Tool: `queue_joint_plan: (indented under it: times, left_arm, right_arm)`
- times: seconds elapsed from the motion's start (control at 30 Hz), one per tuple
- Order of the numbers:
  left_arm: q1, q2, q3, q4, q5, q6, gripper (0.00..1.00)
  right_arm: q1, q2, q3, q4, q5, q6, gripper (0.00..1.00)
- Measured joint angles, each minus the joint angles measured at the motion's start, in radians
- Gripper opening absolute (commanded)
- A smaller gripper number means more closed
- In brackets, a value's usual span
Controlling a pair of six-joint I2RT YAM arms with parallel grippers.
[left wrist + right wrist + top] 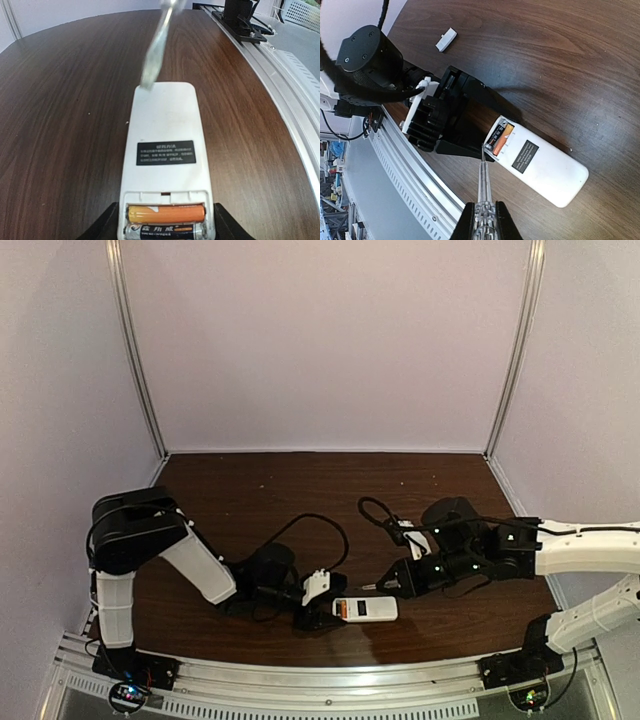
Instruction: Unload the batteries from the remote control
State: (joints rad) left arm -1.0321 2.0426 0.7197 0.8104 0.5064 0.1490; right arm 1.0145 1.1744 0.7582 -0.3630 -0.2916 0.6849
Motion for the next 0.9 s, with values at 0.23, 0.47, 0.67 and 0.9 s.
queue_joint_plan:
  times: [0.23, 0.47, 0.67, 0.9]
  left_arm:
    - [-0.013, 0.007, 0.008, 0.0, 0.023, 0.004, 0.9]
    - [-0.015, -0.005, -0.022, 0.018, 0.031, 0.0, 0.97]
    - [-0.014, -0.09, -0.113, 0.036, 0.013, -0.001, 0.97]
    - [0.032, -0.136, -0.171, 0.087, -0.005, -0.011, 0.74]
  right_arm:
    - [0.0, 0.098, 0.0, 0.001, -0.037, 0.023, 0.0]
    - [0.0, 0.17, 0.014, -0.001, -0.065, 0.03, 0.0]
    - [0.0, 0.203, 0.047, 0.002, -0.086, 0.03, 0.0]
    - [0.0, 0.229, 0.056, 0.011, -0.098, 0.041, 0.0]
